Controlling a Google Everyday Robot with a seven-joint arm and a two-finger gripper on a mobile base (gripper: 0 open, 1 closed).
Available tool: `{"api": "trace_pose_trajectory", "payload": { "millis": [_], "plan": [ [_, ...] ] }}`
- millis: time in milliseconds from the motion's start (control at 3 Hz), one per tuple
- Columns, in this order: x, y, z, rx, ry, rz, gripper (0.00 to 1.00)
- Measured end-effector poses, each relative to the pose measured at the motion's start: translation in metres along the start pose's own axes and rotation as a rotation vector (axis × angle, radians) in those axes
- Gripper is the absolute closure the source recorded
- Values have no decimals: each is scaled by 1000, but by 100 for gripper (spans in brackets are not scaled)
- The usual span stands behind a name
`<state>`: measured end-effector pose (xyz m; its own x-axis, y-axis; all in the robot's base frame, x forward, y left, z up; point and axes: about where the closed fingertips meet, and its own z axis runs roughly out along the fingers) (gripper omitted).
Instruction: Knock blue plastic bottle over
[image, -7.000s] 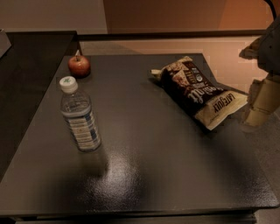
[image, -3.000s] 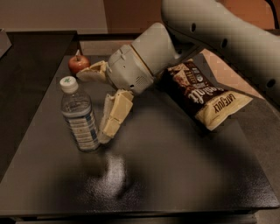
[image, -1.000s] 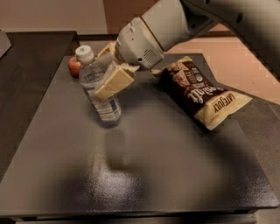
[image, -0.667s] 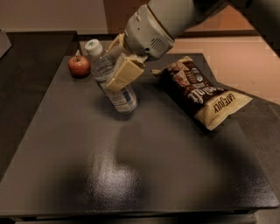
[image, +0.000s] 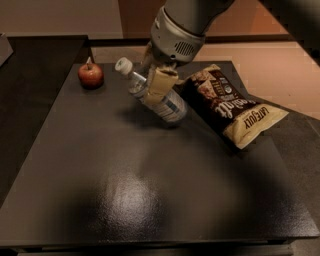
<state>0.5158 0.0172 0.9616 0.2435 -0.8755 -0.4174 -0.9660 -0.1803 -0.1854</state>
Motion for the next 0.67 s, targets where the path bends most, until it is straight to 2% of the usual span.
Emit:
{"api": "trace_pose_trajectory", "payload": {
  "millis": [333,667],
  "plan": [
    [19,1,12,-18,138,-17,100],
    [26,10,28,-51,228,-58,84]
  ]
}}
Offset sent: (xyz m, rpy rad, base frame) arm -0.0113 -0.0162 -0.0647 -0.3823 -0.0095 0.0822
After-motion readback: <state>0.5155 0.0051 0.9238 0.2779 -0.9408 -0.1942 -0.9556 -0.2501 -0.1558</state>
